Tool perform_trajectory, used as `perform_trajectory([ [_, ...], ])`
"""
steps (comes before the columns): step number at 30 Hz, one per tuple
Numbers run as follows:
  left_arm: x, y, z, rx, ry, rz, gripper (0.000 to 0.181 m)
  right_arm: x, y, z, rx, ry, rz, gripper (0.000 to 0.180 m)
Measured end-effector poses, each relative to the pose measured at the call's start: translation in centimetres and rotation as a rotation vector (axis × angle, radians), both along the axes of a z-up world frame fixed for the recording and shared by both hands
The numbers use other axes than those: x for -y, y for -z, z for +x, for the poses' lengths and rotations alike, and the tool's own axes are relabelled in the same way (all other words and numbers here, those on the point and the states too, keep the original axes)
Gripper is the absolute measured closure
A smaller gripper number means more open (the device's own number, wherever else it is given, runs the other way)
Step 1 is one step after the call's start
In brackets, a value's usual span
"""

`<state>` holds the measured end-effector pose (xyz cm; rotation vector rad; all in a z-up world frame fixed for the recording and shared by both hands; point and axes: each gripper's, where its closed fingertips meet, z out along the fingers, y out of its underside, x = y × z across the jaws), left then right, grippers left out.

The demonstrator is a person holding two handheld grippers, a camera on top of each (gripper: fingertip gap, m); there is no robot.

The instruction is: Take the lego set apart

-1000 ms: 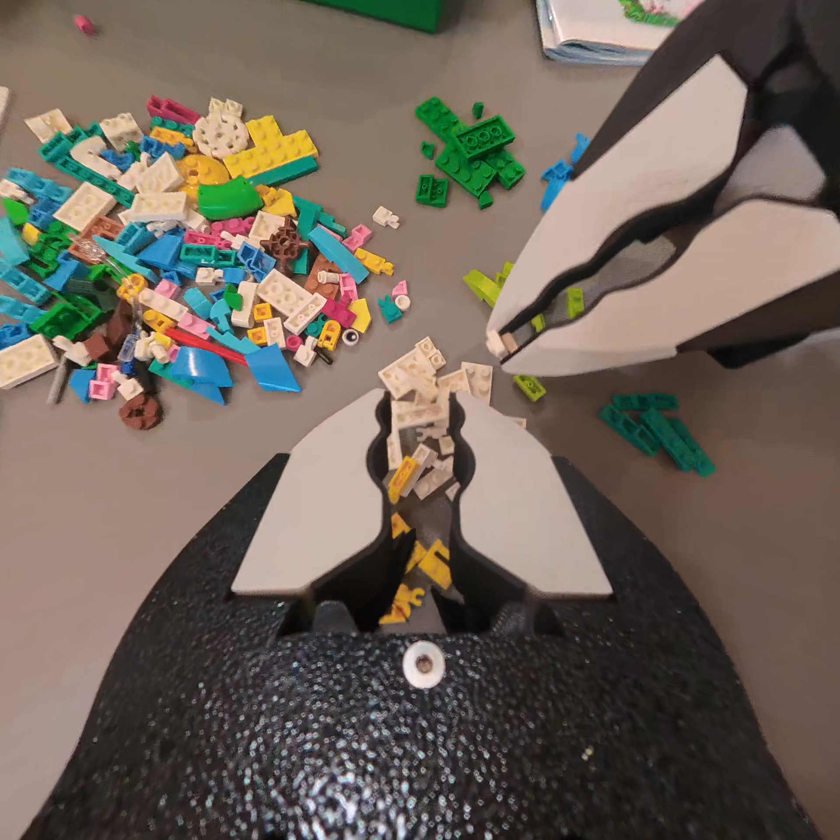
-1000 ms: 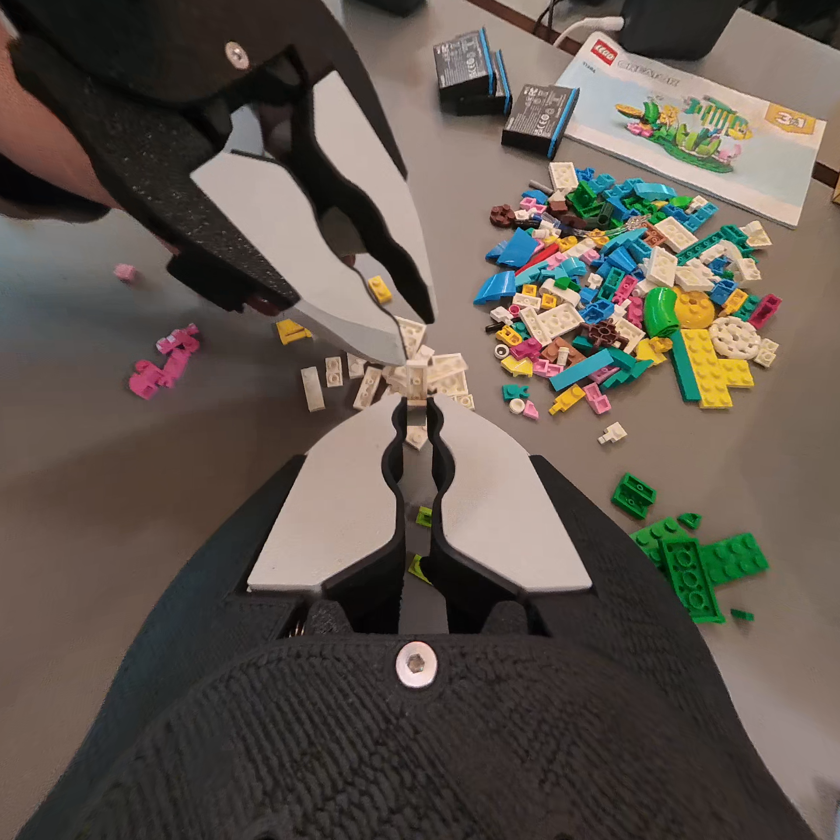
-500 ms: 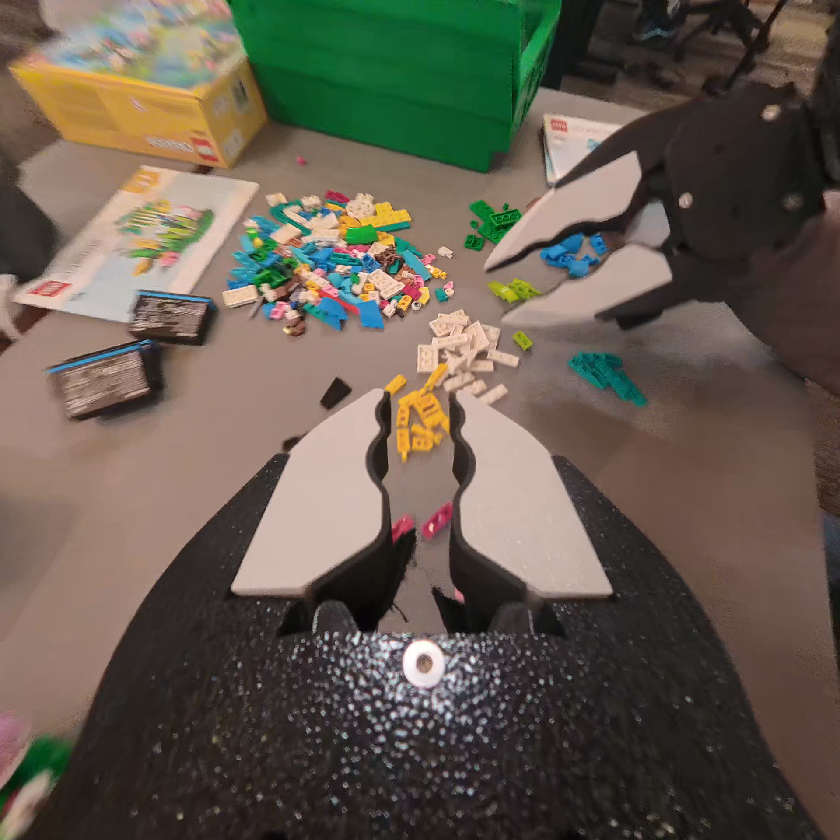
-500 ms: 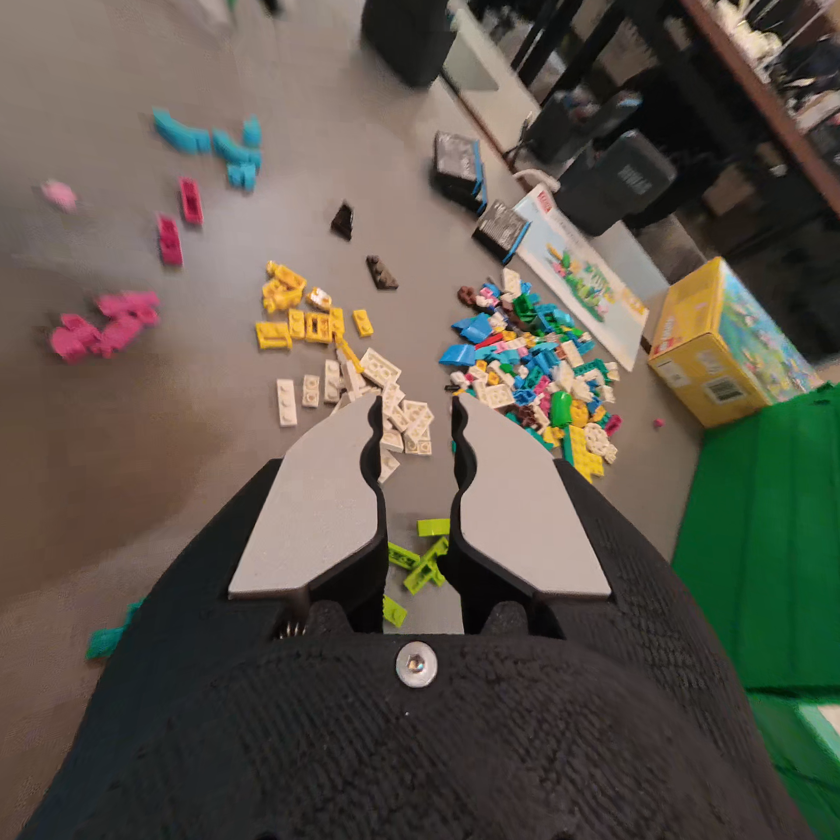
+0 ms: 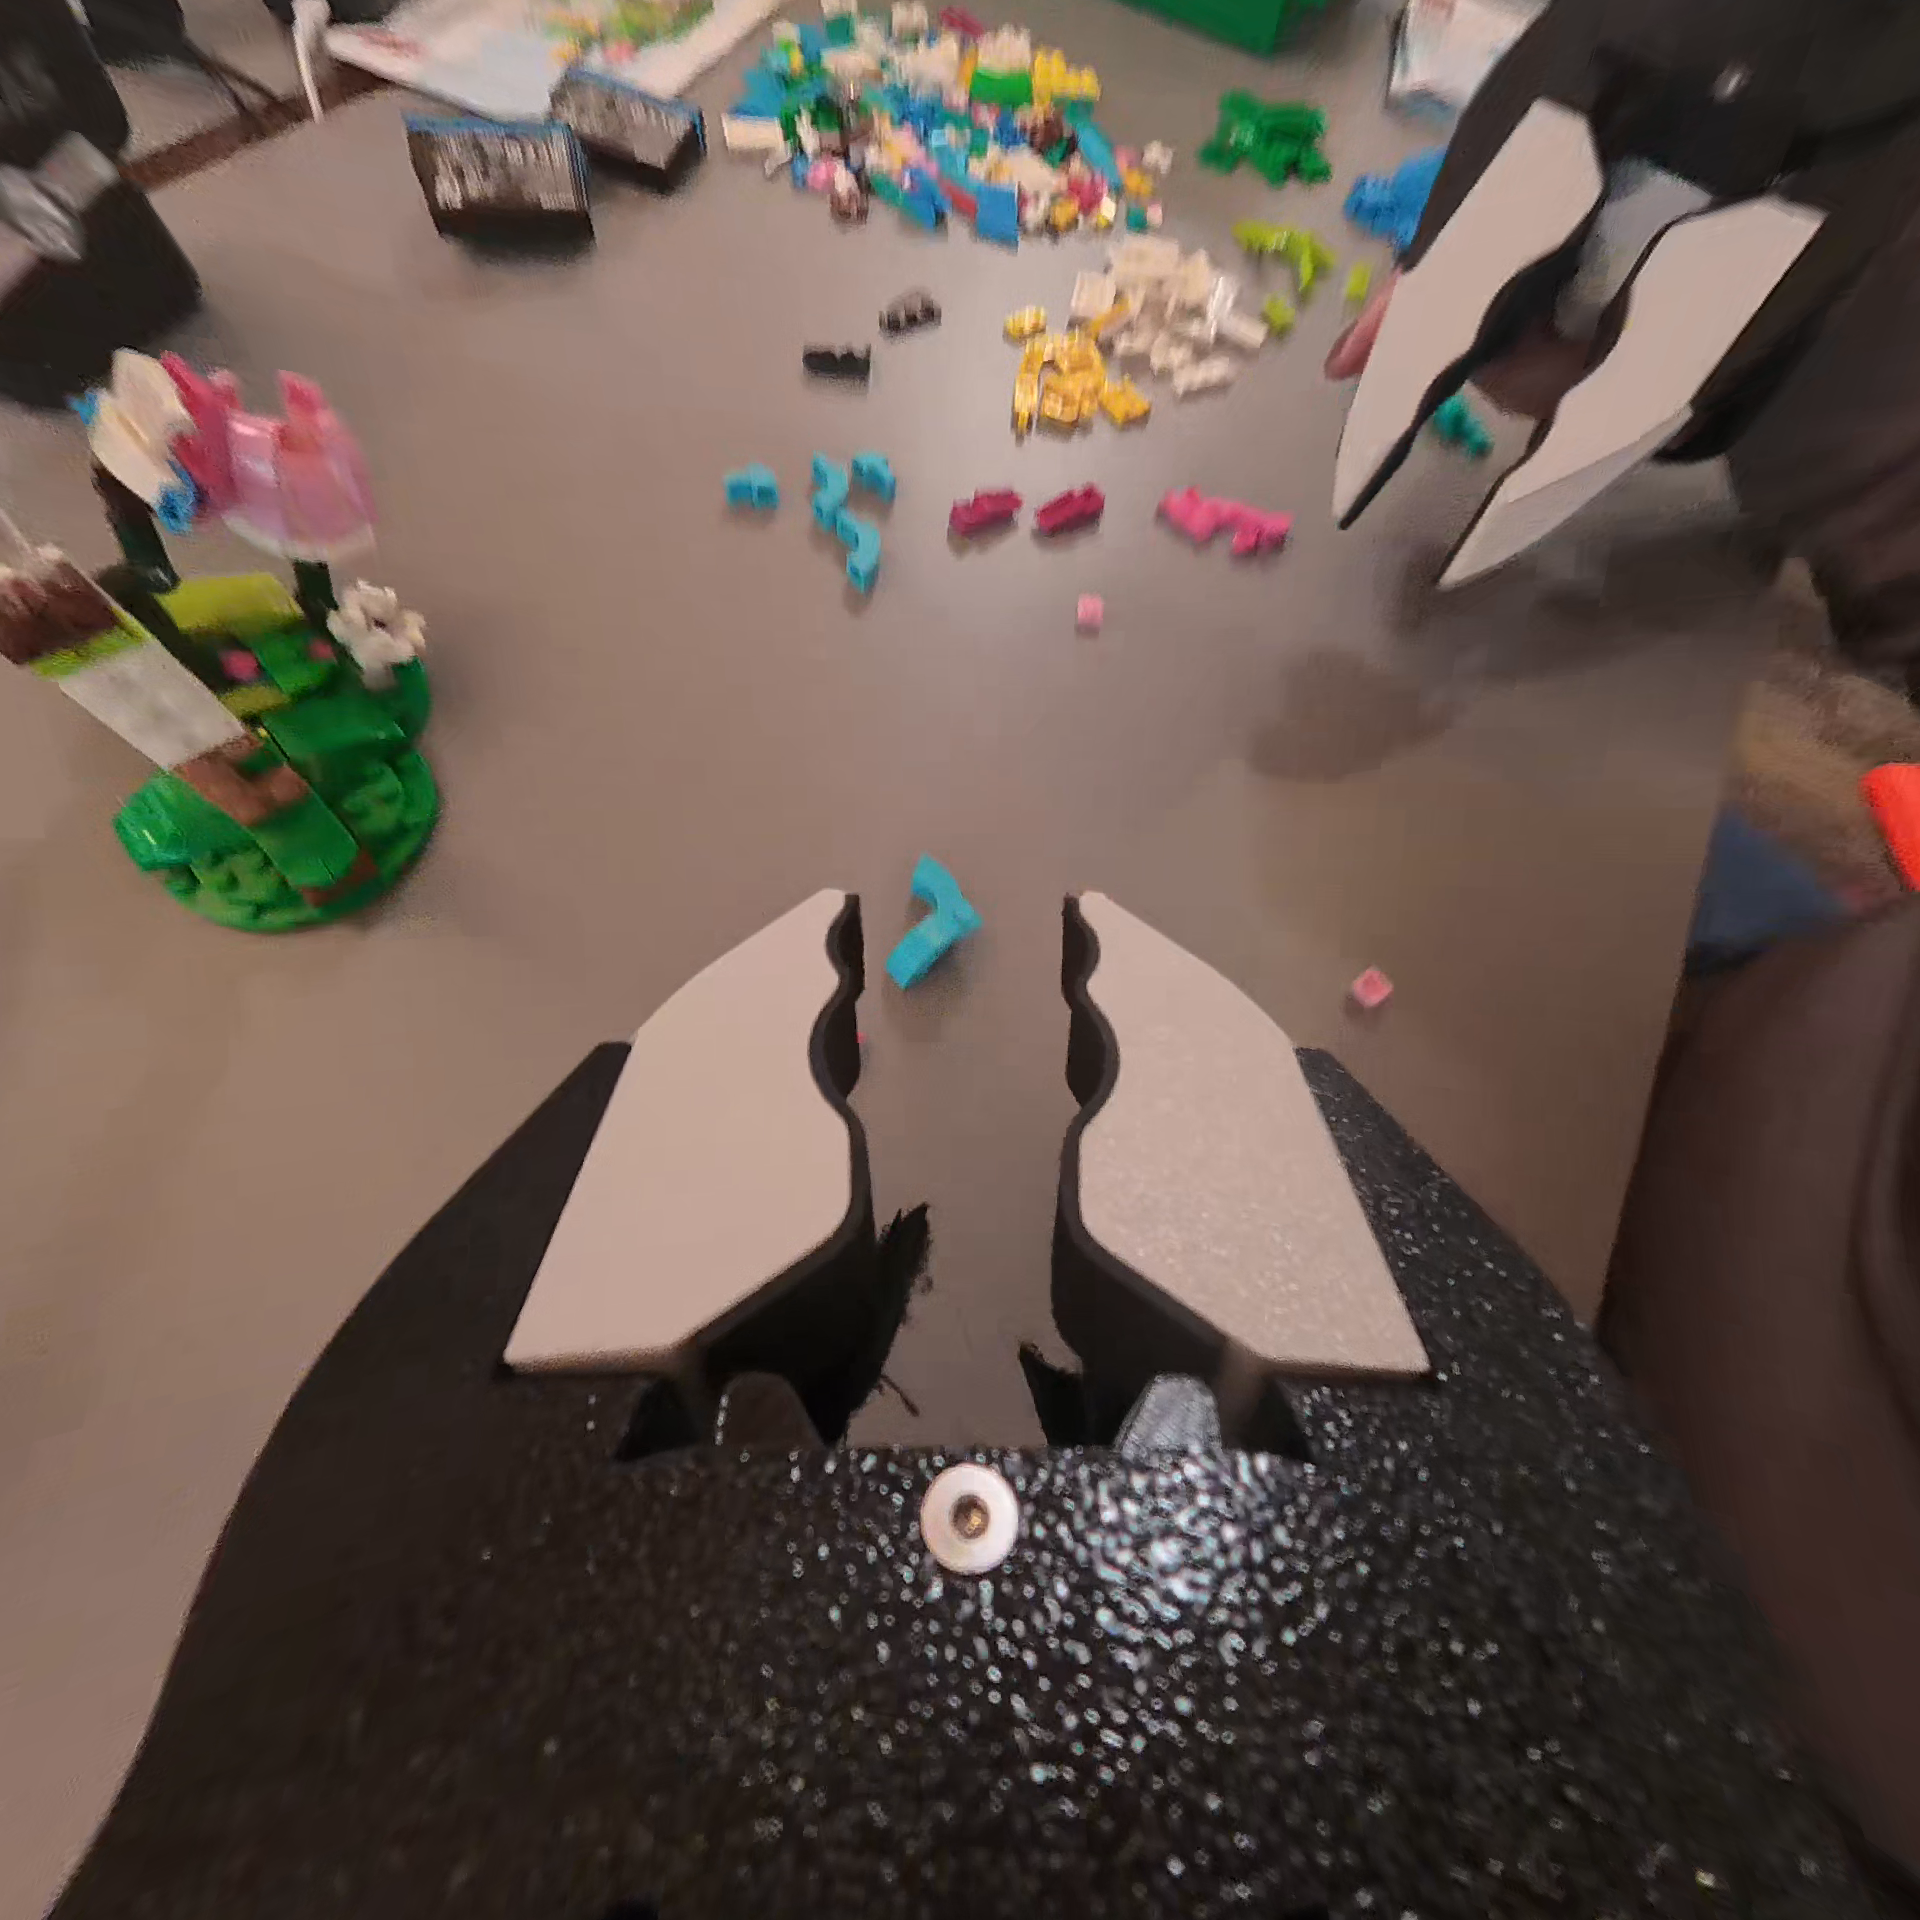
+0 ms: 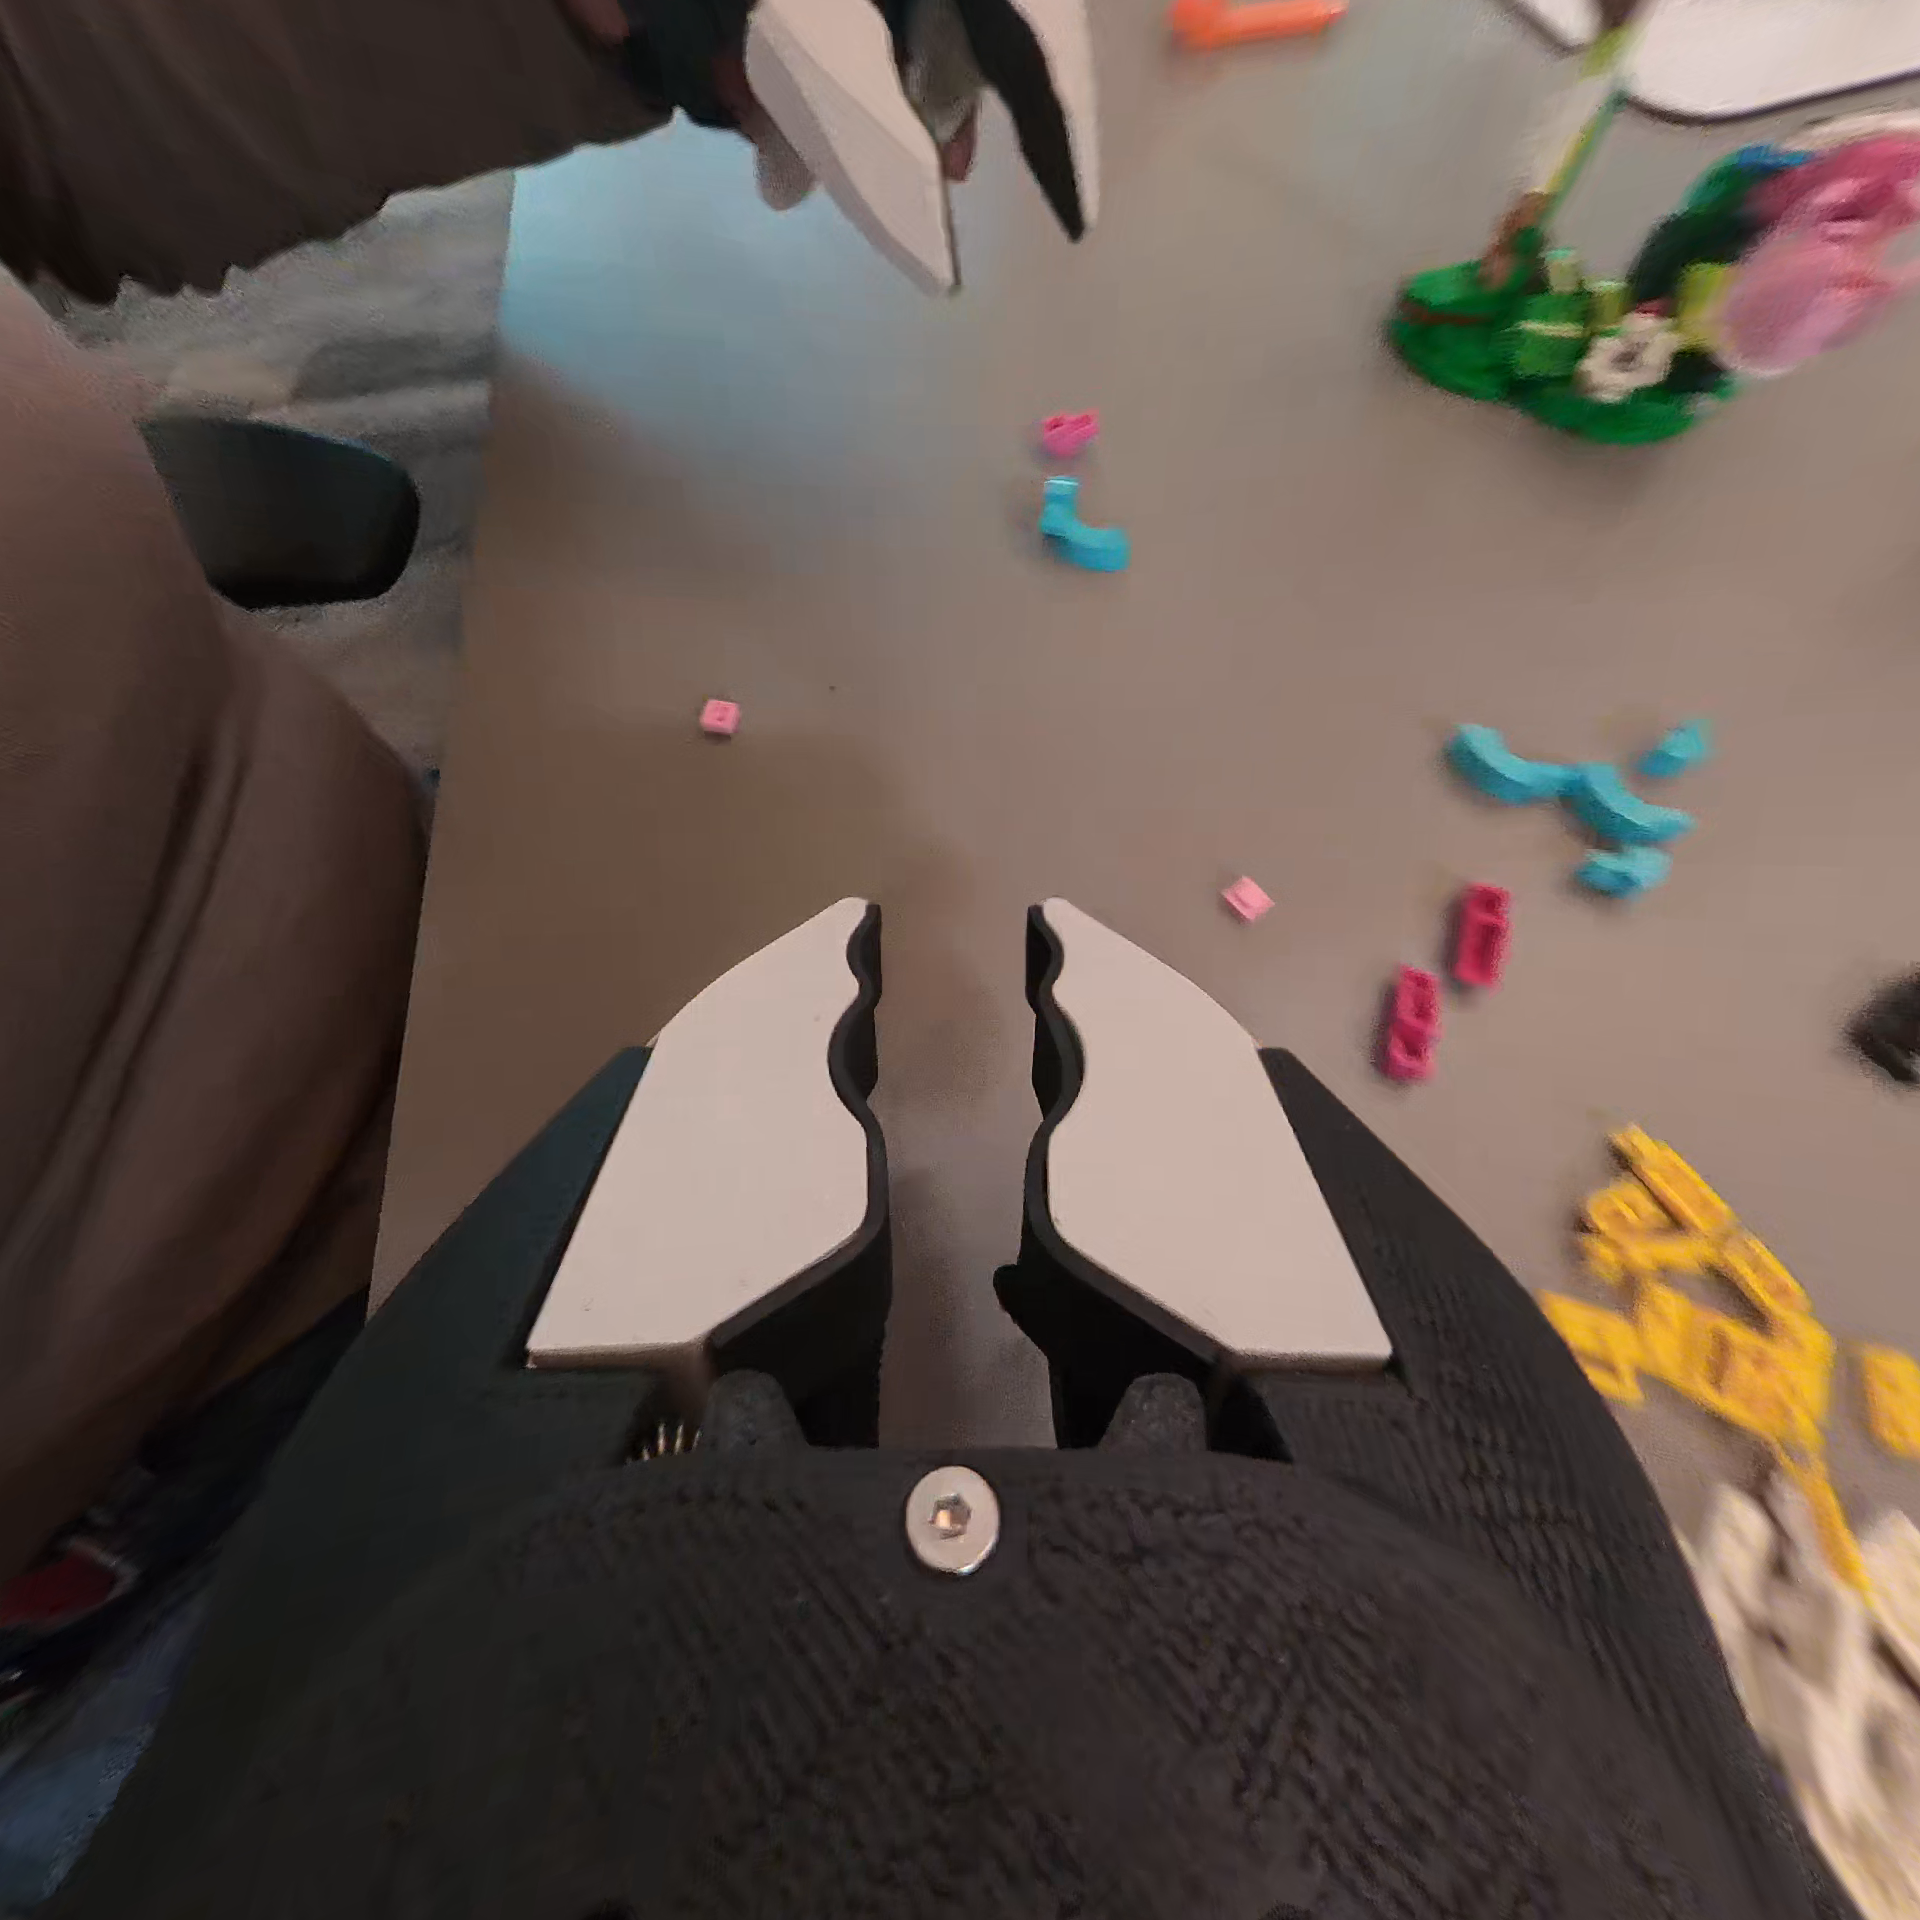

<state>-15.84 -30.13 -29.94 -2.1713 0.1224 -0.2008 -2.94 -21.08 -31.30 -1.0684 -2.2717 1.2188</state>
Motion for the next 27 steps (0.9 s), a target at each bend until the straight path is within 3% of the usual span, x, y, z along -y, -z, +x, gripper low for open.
perform_trajectory([
  [5, 0.1, 2.2, 0.0, -0.203, 0.060, -0.057, 0.148, 4.4, 2.8, -0.9, 0.075, -0.129, 0.069, 0.153],
  [11, -1.6, 3.5, 0.1, -0.313, 0.164, -0.126, 0.137, 4.8, 2.7, -1.0, 0.057, -0.100, 0.060, 0.153],
  [19, 0.6, 4.0, -2.8, -0.312, 0.141, -0.187, 0.127, 3.2, 0.3, -0.2, -0.075, 0.020, 0.017, 0.151],
  [23, 1.2, 5.8, -4.3, -0.296, 0.120, -0.262, 0.131, 4.5, 0.8, 0.4, 0.005, -0.056, -0.043, 0.154],
  [27, 0.2, 5.8, -3.4, -0.197, 0.162, -0.219, 0.139, 5.3, 1.0, 0.8, 0.028, -0.090, -0.087, 0.158],
])
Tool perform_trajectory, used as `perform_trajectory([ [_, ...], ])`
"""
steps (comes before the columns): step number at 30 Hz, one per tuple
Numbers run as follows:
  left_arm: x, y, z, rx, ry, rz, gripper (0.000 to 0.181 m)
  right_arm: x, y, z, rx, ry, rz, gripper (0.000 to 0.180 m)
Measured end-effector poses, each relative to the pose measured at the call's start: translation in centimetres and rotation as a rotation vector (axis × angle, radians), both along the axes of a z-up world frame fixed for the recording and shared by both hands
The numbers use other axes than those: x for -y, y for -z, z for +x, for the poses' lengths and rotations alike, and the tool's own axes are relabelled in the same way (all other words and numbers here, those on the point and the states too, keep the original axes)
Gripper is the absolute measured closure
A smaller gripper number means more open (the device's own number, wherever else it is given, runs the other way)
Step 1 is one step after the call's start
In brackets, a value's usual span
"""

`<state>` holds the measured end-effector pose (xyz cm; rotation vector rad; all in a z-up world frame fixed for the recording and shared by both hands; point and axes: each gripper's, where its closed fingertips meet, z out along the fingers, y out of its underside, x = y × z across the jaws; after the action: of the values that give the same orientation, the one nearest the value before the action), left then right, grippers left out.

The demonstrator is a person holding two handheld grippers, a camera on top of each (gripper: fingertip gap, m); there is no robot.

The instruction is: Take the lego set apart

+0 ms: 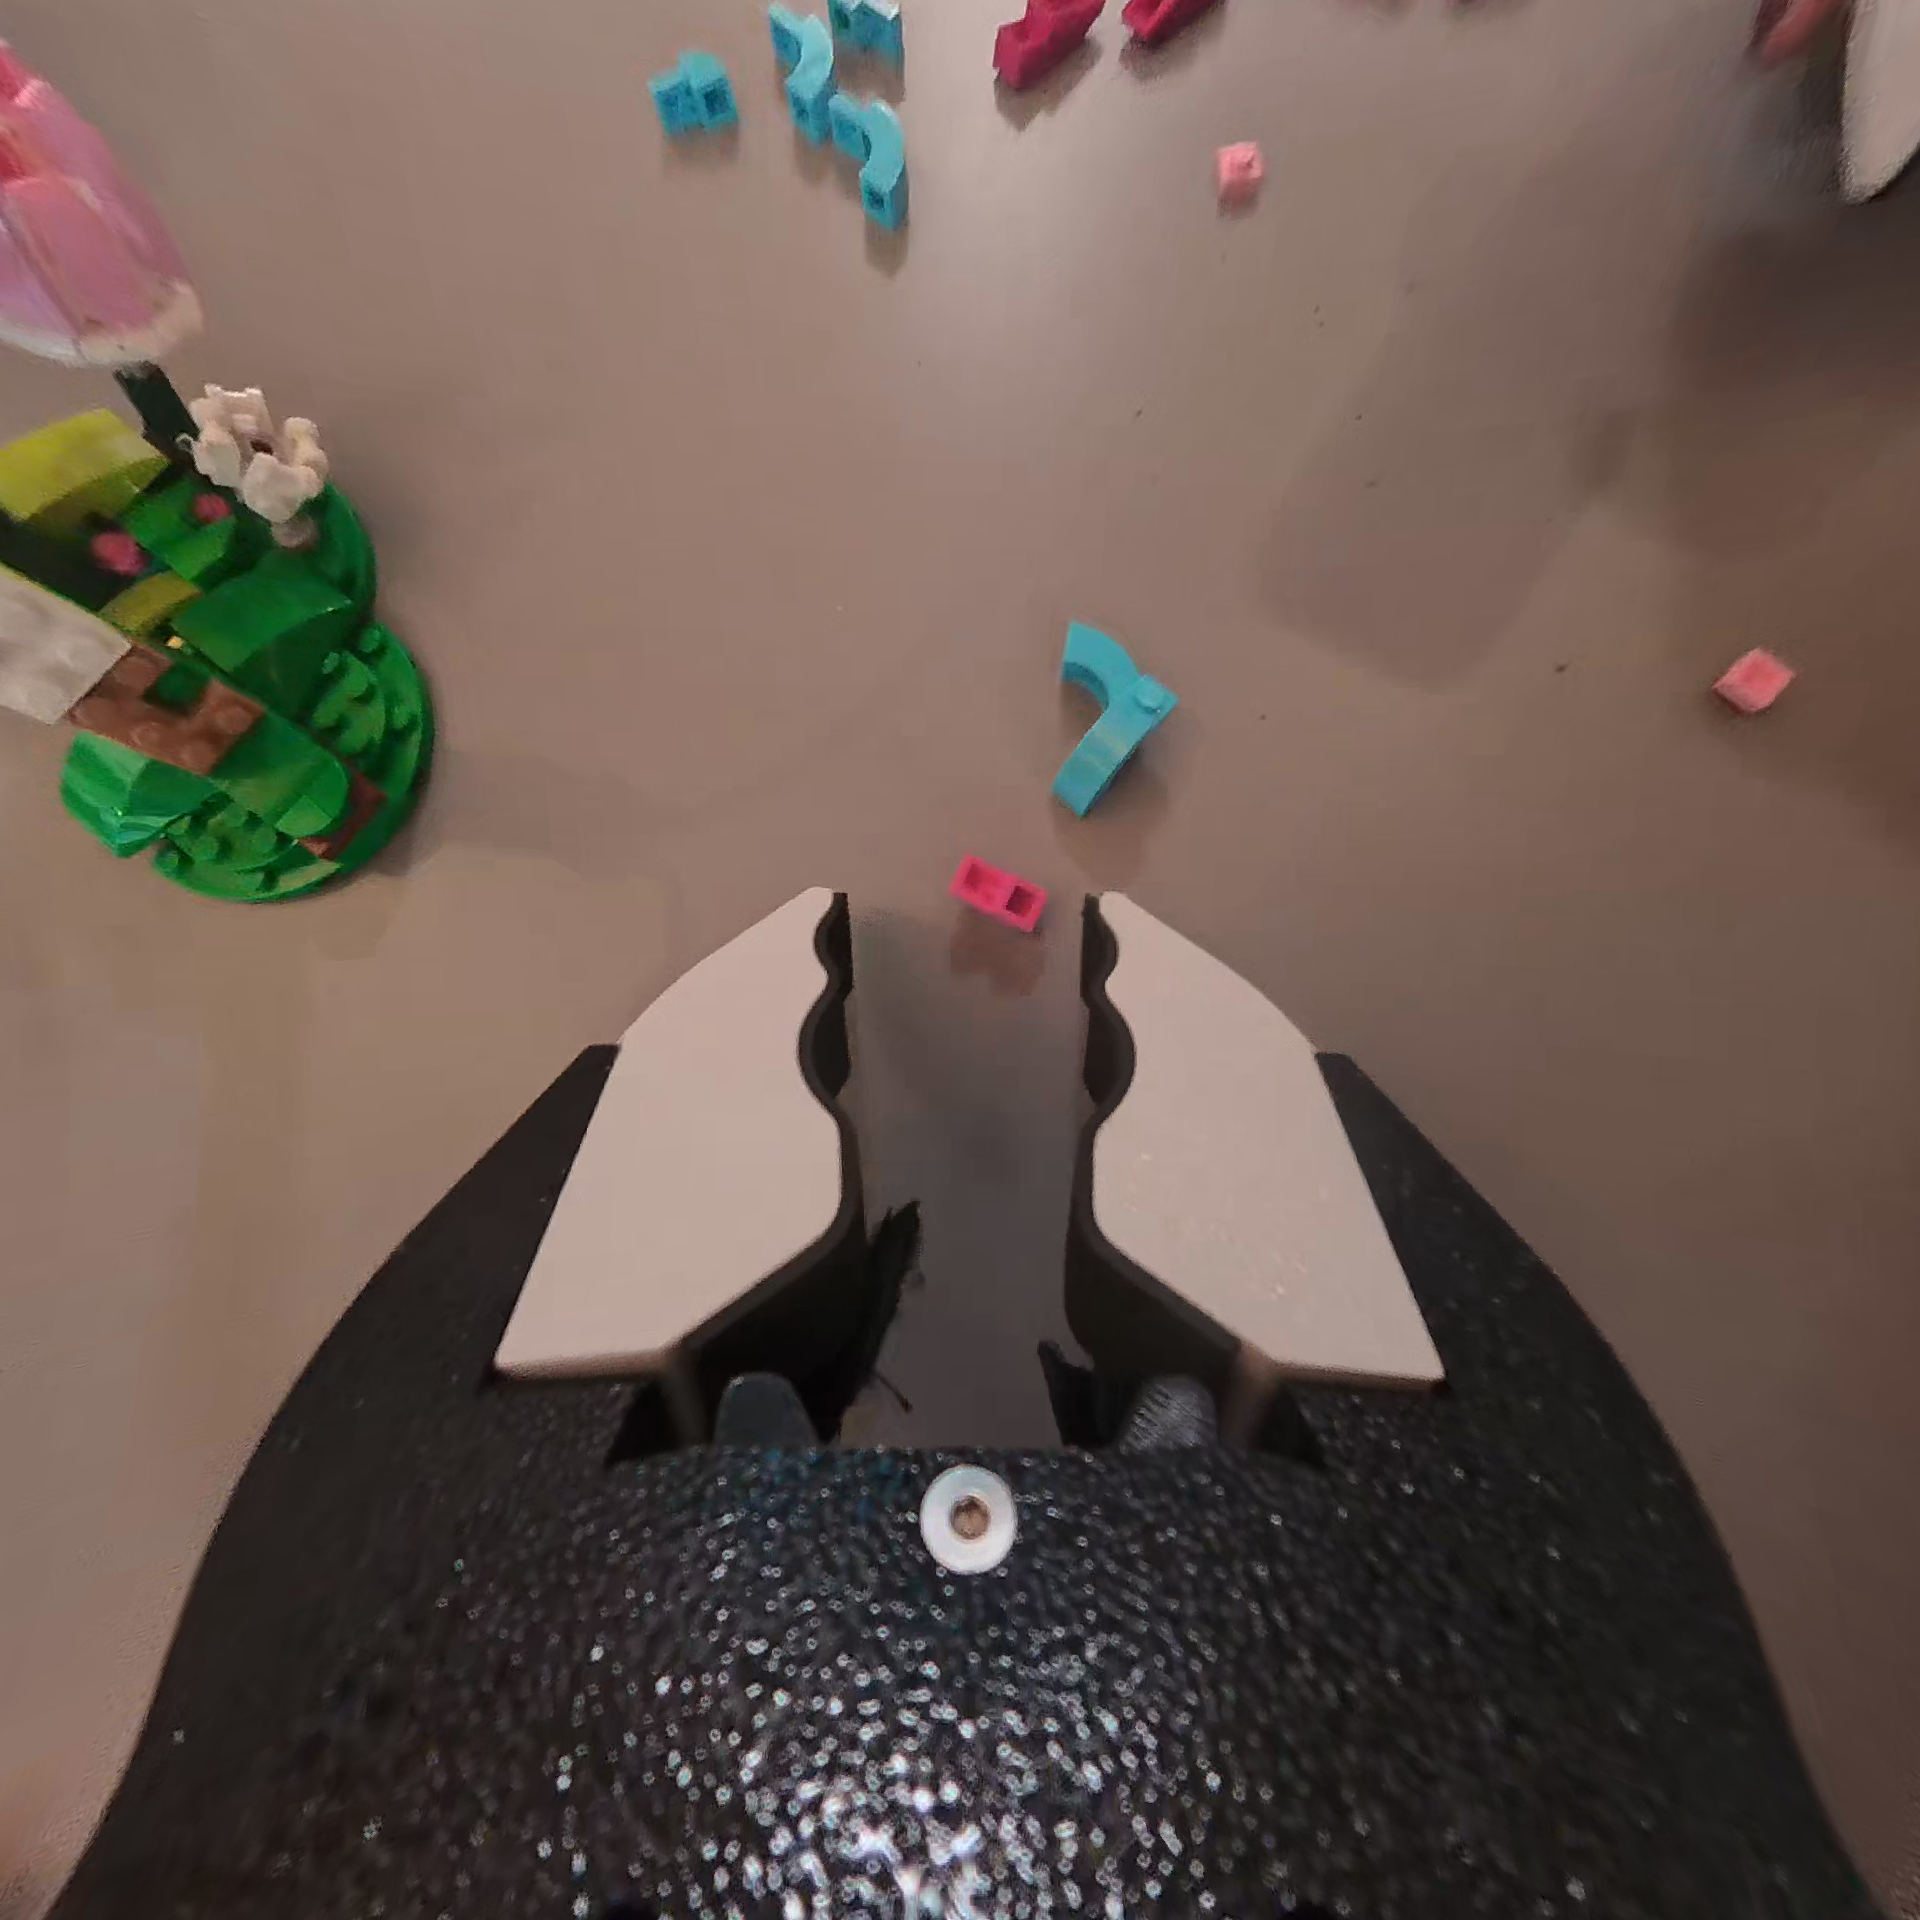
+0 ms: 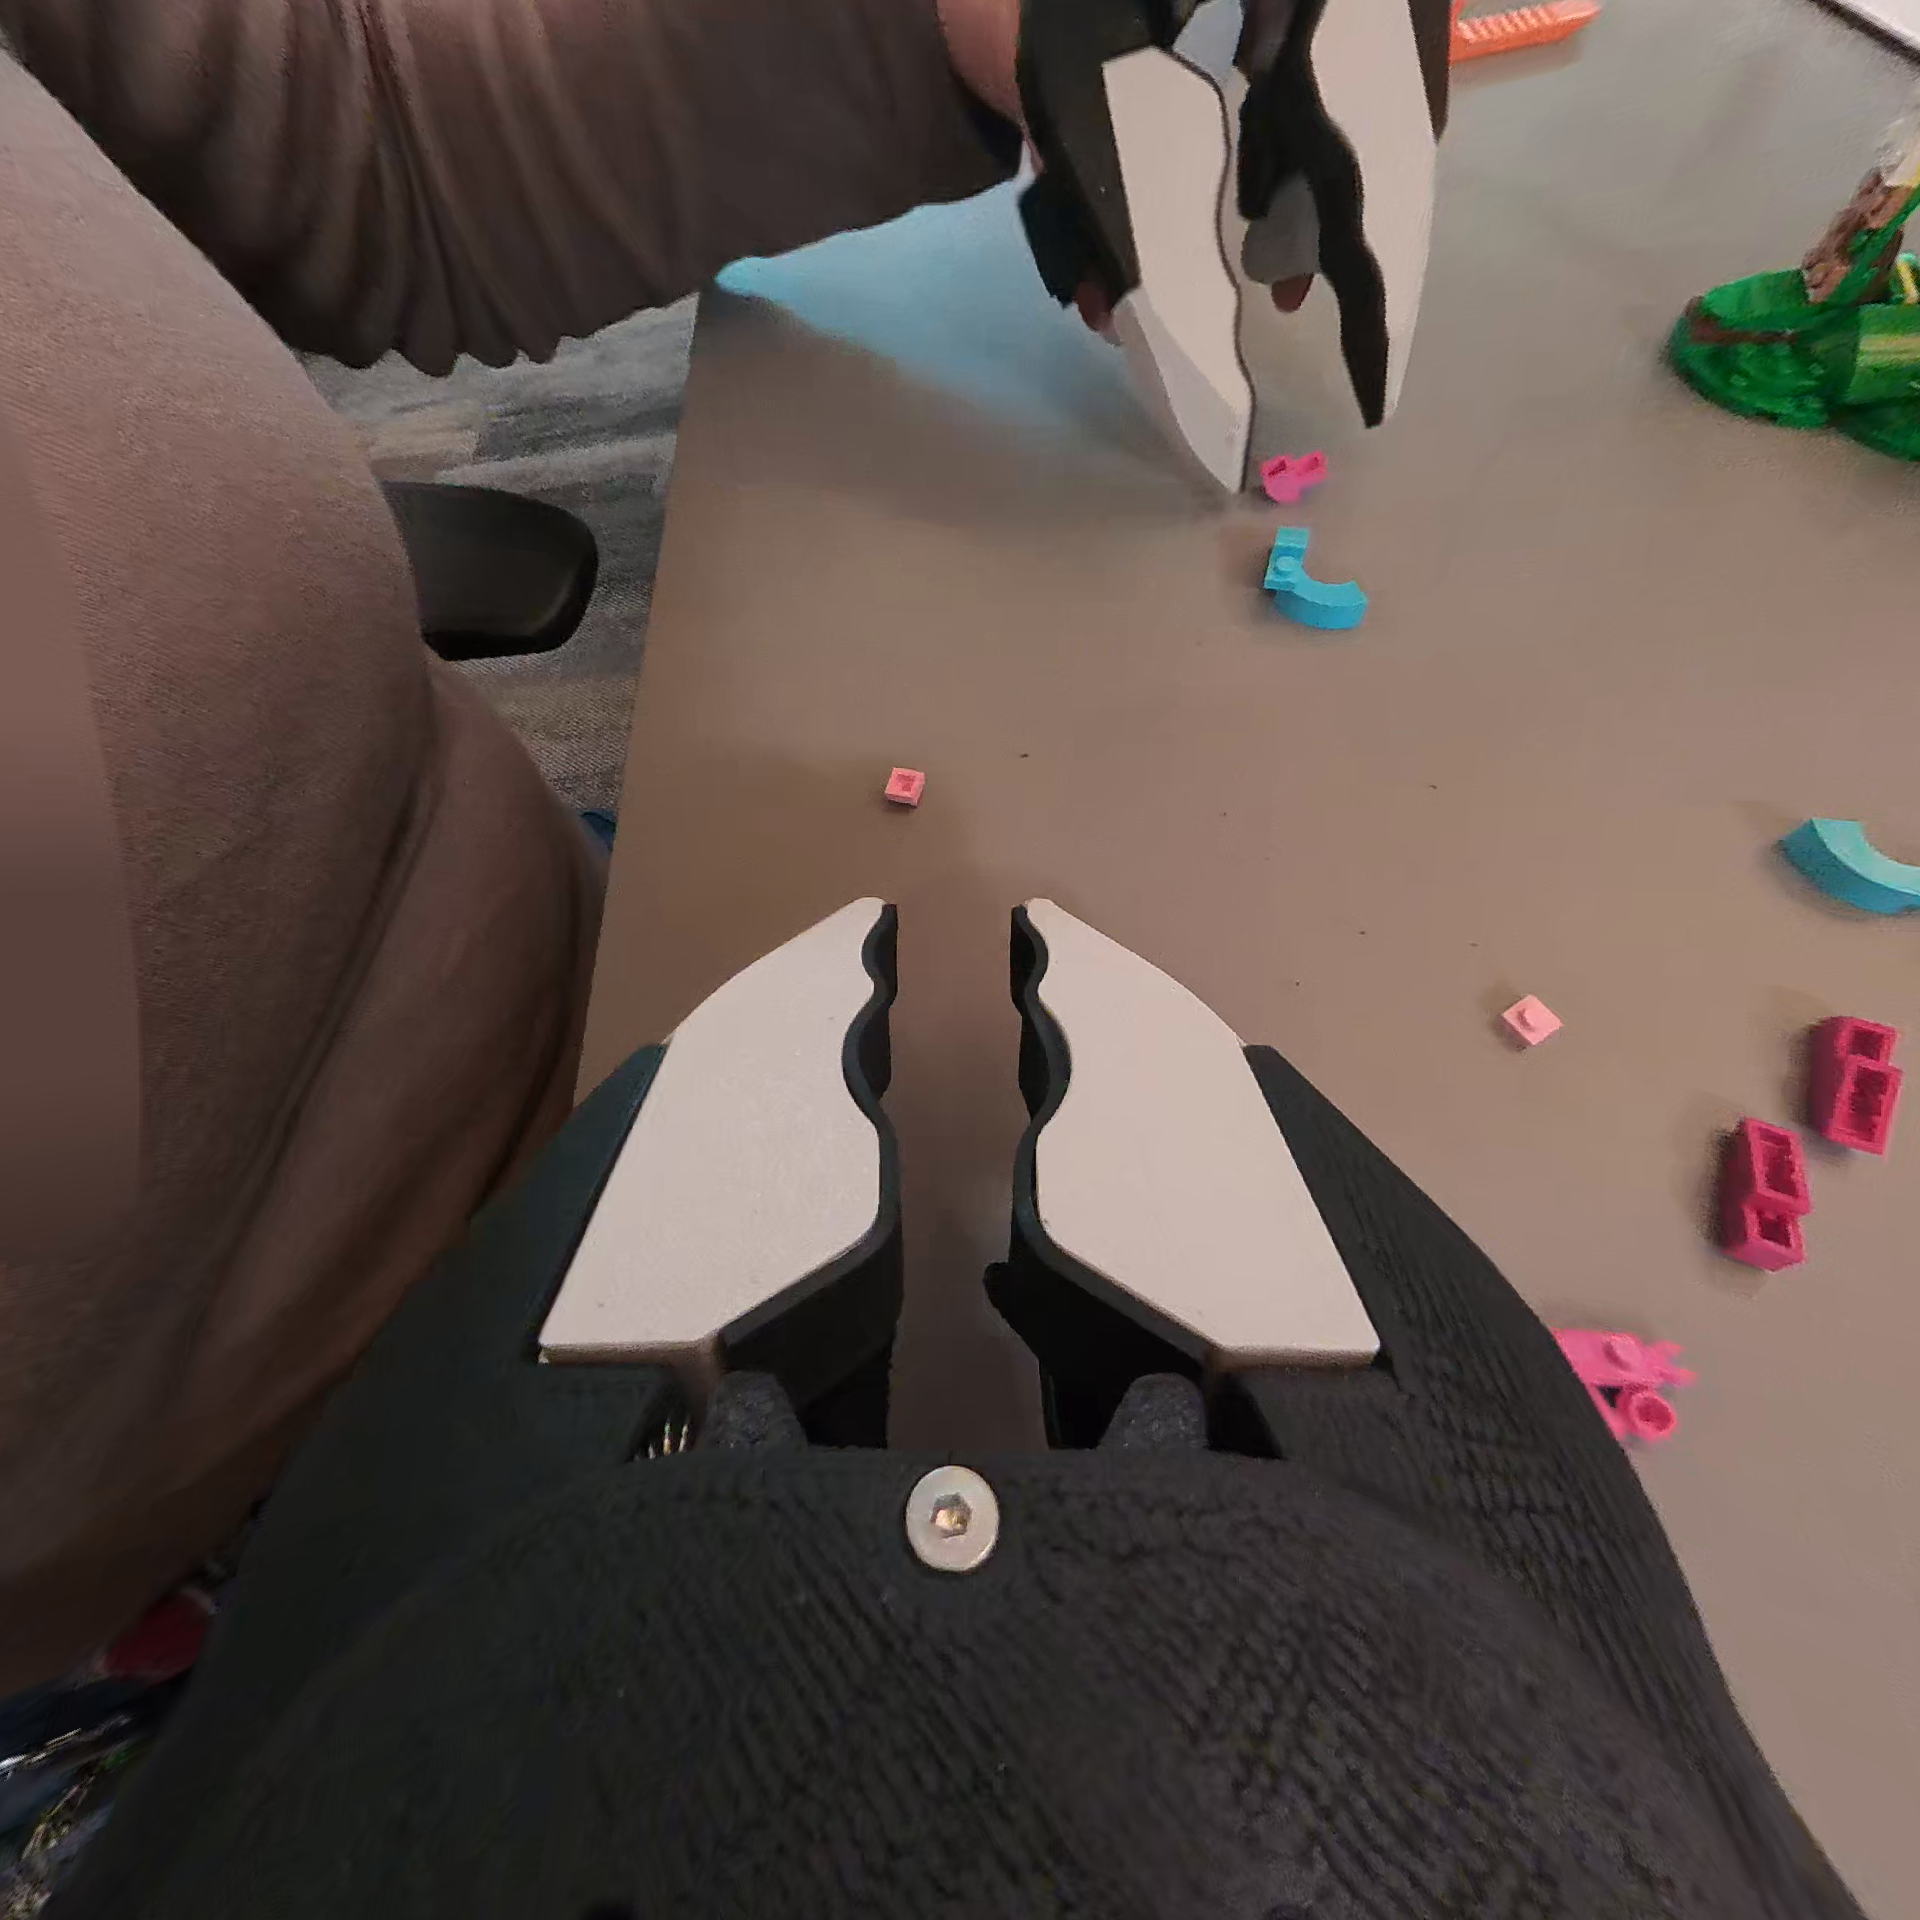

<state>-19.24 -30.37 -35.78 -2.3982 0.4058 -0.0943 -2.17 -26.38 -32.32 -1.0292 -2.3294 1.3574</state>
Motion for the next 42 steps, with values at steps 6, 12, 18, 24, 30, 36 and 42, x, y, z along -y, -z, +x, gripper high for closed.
perform_trajectory([
  [6, -0.2, 0.4, 0.1, 0.026, 0.038, -0.008, 0.156, -1.4, -1.5, 1.9, -0.052, 0.061, -0.040, 0.160],
  [12, -0.7, 0.4, 0.8, 0.041, 0.077, 0.016, 0.164, -4.6, -3.3, 3.5, -0.126, 0.181, -0.125, 0.160],
  [18, -1.9, -1.0, 1.3, -0.108, 0.133, 0.072, 0.164, -6.8, -4.7, 4.9, -0.208, 0.176, -0.294, 0.162],
  [24, -10.2, -4.4, 11.5, -0.159, 0.369, 0.211, 0.164, -9.6, -7.2, 5.9, -0.359, 0.185, -0.489, 0.168],
  [30, -15.7, -1.7, 15.2, -0.154, 0.444, 0.141, 0.164, -9.7, -6.6, 5.8, -0.410, 0.184, -0.475, 0.169],
  [36, -16.5, -1.7, 16.3, -0.103, 0.457, 0.109, 0.145, -10.1, -7.1, 6.2, -0.451, 0.194, -0.481, 0.169],
  [42, -15.0, -4.0, 15.3, -0.026, 0.421, 0.139, 0.135, -9.5, -6.8, 6.3, -0.448, 0.176, -0.452, 0.169],
])
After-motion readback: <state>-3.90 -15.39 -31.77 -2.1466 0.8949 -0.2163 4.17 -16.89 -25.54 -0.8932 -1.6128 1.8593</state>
